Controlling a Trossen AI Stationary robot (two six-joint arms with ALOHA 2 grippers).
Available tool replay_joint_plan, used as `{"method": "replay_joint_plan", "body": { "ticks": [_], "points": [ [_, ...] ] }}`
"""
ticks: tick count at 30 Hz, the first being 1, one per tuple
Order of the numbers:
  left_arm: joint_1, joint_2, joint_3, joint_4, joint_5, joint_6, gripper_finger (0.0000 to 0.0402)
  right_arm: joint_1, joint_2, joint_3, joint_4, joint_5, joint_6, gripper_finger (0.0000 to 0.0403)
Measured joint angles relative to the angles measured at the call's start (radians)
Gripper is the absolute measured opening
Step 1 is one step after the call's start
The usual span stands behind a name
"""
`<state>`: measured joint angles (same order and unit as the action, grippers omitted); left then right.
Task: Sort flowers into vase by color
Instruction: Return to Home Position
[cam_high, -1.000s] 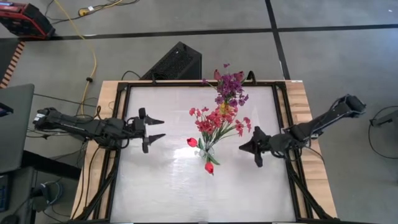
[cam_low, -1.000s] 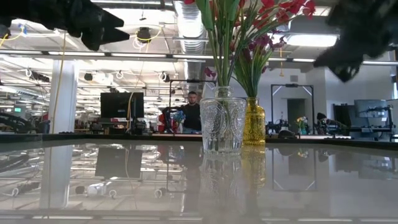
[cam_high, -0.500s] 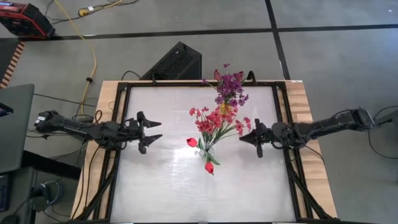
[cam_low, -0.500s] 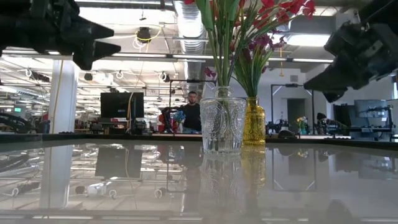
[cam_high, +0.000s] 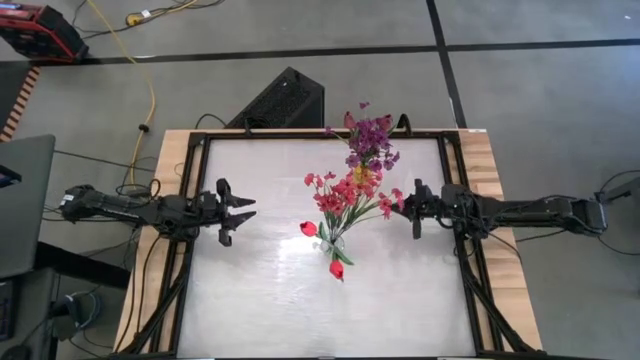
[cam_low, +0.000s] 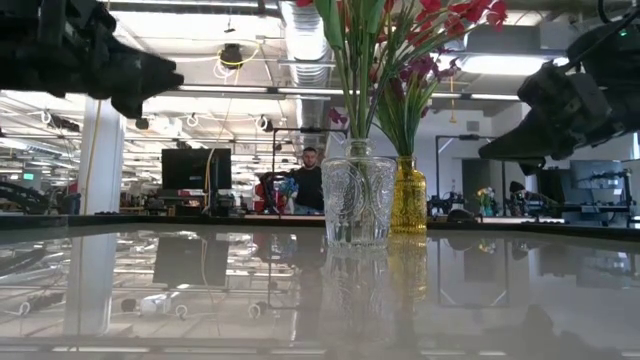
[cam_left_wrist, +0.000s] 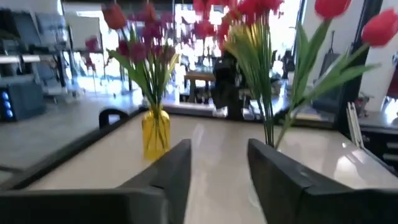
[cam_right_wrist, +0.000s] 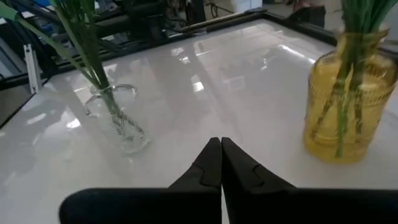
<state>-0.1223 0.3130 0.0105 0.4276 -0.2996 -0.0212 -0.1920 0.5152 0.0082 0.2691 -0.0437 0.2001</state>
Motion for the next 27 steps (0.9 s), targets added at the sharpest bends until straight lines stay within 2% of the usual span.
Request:
{"method": "replay_joint_plan", "body": {
  "ticks": [4,6,8,13,16,20,27],
  "points": [
    [0.000,0.000,0.000,-0.084,-0.006,-0.031,0.0079,-0.031,0.000,0.000,0.015,-0.005,-0.049,0.0031],
    [0.000,0.000,0.000,-0.096,0.003,-0.042,0.0035,-0.043,0.002,0.000,0.018,0.031,-0.079,0.0033],
    [0.000,0.000,0.000,-0.090,0.016,-0.049,0.0010,-0.054,0.002,0.000,0.016,0.076,-0.085,0.0034],
    [0.000,0.001,0.016,-0.106,0.021,-0.047,0.0003,-0.071,0.002,-0.001,-0.001,0.096,-0.086,0.0035],
    [0.000,0.000,0.018,-0.121,-0.011,0.011,0.0001,-0.072,0.002,-0.001,-0.009,0.095,-0.086,0.0035],
    [0.000,0.001,0.018,-0.230,-0.028,0.082,0.0000,-0.072,0.002,-0.001,-0.018,0.096,-0.087,0.0035],
    [0.000,0.001,0.018,-0.395,-0.050,0.111,0.0000,-0.072,0.002,-0.002,-0.032,0.096,-0.087,0.0036]
  ]
}}
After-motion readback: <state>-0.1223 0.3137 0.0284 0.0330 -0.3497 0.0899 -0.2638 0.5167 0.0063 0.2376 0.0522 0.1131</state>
